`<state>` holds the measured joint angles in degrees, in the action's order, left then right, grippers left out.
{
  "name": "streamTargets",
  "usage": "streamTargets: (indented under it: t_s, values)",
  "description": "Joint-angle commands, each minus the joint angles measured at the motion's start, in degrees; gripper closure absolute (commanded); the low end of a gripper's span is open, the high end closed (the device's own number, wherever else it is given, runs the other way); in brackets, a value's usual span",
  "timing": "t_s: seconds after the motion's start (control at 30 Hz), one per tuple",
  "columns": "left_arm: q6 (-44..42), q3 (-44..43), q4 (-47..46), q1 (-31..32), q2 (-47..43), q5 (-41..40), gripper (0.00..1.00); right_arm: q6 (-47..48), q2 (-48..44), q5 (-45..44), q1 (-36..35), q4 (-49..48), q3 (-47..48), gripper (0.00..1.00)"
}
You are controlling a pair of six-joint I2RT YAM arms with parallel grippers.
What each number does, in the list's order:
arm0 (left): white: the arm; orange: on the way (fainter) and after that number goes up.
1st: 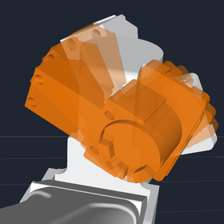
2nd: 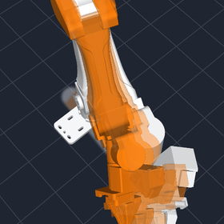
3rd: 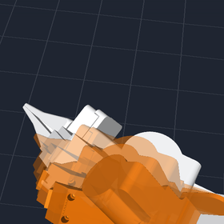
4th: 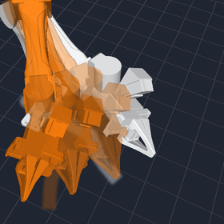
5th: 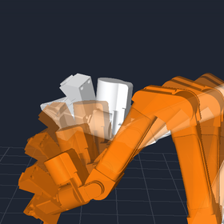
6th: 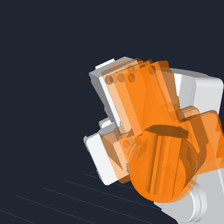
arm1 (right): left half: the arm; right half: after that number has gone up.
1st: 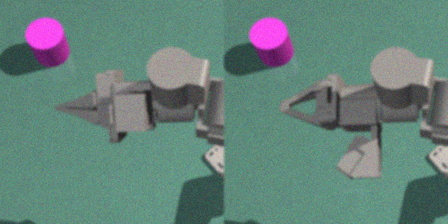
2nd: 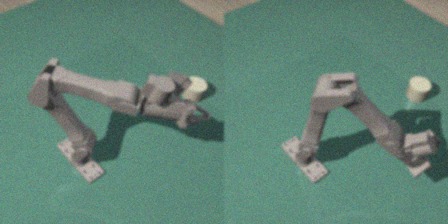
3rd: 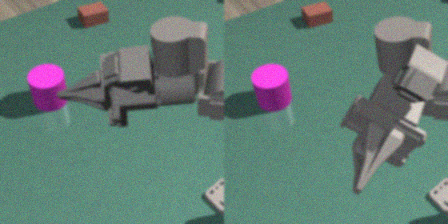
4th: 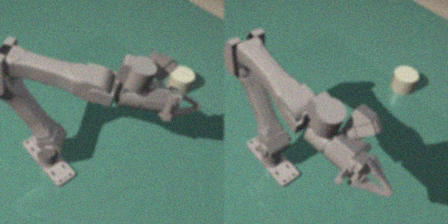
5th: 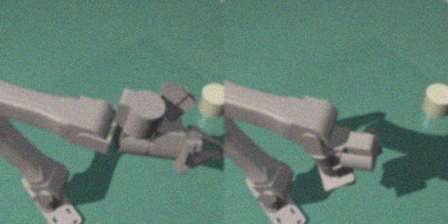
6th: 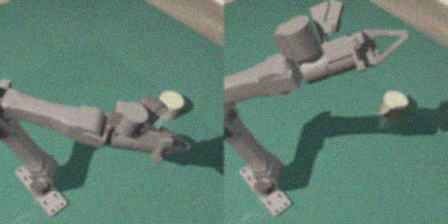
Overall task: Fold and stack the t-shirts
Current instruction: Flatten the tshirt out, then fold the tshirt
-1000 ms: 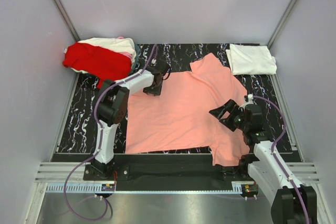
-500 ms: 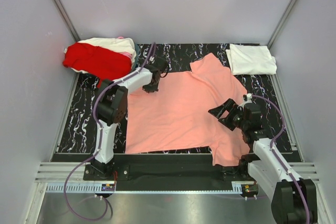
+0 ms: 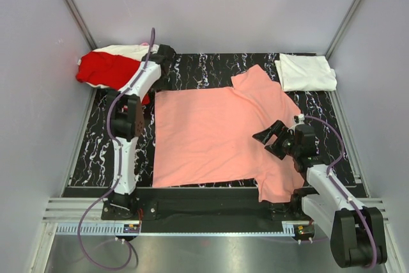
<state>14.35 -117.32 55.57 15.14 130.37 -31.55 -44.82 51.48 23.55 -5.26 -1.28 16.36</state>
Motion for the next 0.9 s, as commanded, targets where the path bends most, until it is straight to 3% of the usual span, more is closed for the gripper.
streamTargets:
  t_s: [0.0,0.13,0.33,0.53,0.67,0.87]
  values:
    - [2.3,1.4,4.0,-1.2,-5.2,-5.9,0.19,-0.2,0.4,0.6,-0.3,-2.8,0.5,0.00]
    - [3.1,10.8,0.7,1.0,-16.4,-4.0,0.07,-0.3,1.0,0.6,-0.2,-3.0,0.6,0.00]
    - [6.7,25.6,2.0,6.8,-31.2,4.0,0.09,-0.3,2.3,0.7,-0.3,-3.3,1.0,0.00]
    - [15.3,48.6,-0.5,9.8,-49.4,16.6,0.12,-0.3,2.2,0.6,-0.3,-3.1,1.0,0.00]
    - [24.8,66.1,-2.5,11.5,-62.1,24.8,0.17,-0.3,2.4,0.6,-0.3,-3.2,1.0,0.00]
    - [37.3,79.2,2.9,16.8,-80.0,29.8,0.17,-0.5,2.7,0.4,-0.2,-3.2,0.9,0.00]
